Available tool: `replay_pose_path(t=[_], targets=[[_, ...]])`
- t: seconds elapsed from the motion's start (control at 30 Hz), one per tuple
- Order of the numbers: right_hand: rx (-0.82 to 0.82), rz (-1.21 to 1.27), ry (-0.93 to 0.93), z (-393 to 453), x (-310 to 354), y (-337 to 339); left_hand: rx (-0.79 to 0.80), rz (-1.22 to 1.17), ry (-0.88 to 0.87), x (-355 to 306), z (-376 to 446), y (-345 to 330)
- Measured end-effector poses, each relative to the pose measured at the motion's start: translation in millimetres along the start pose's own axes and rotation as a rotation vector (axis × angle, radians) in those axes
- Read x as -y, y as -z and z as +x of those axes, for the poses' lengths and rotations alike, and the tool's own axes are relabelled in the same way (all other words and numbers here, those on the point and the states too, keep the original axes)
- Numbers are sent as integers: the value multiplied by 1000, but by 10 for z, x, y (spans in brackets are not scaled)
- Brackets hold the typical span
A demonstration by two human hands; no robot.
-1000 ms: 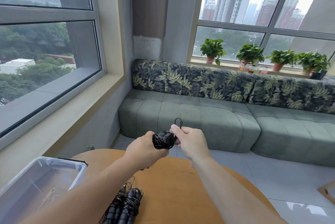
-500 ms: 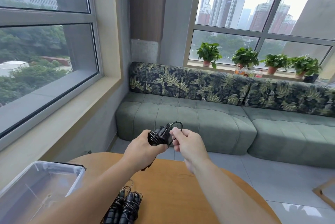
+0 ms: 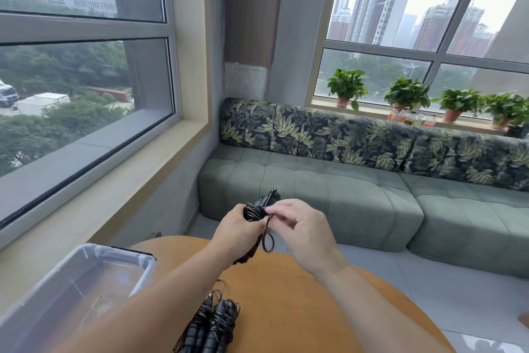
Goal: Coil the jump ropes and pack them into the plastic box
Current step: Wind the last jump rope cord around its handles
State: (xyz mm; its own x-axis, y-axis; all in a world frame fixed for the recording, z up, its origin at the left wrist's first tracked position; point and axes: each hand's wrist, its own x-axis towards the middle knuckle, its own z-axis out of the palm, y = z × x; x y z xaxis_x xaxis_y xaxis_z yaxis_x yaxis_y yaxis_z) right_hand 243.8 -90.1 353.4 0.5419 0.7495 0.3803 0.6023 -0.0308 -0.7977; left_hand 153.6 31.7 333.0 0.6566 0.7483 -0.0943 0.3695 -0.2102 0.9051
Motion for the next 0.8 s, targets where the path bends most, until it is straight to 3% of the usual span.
replay_pose_path(t=[0.1,0.27,0.37,0.43,0.53,0.63,0.7,0.8], targets=[[-132,-79,4,82,-4,88,51,-38,-9,37,-25,8],[-248,454,-483,206,142,94,6,132,-69,10,-89,-27],[-243,422,-633,285,193,147,18,195,-59,14,-138,-125],[-199,453,-672,325,199,153,17,210,-37,32,-141,-179],[-192,702,-703,362,202,149,34,196,0,44,-121,-227],[-181,813,-634,345,163,130,55,131,28,27,-110,-243],[-112,582,-521,308,112,92,46,138,33,9,-99,-256],[-169,-78,-326,277,-18,75,15,146,13,-23,-106,-287]])
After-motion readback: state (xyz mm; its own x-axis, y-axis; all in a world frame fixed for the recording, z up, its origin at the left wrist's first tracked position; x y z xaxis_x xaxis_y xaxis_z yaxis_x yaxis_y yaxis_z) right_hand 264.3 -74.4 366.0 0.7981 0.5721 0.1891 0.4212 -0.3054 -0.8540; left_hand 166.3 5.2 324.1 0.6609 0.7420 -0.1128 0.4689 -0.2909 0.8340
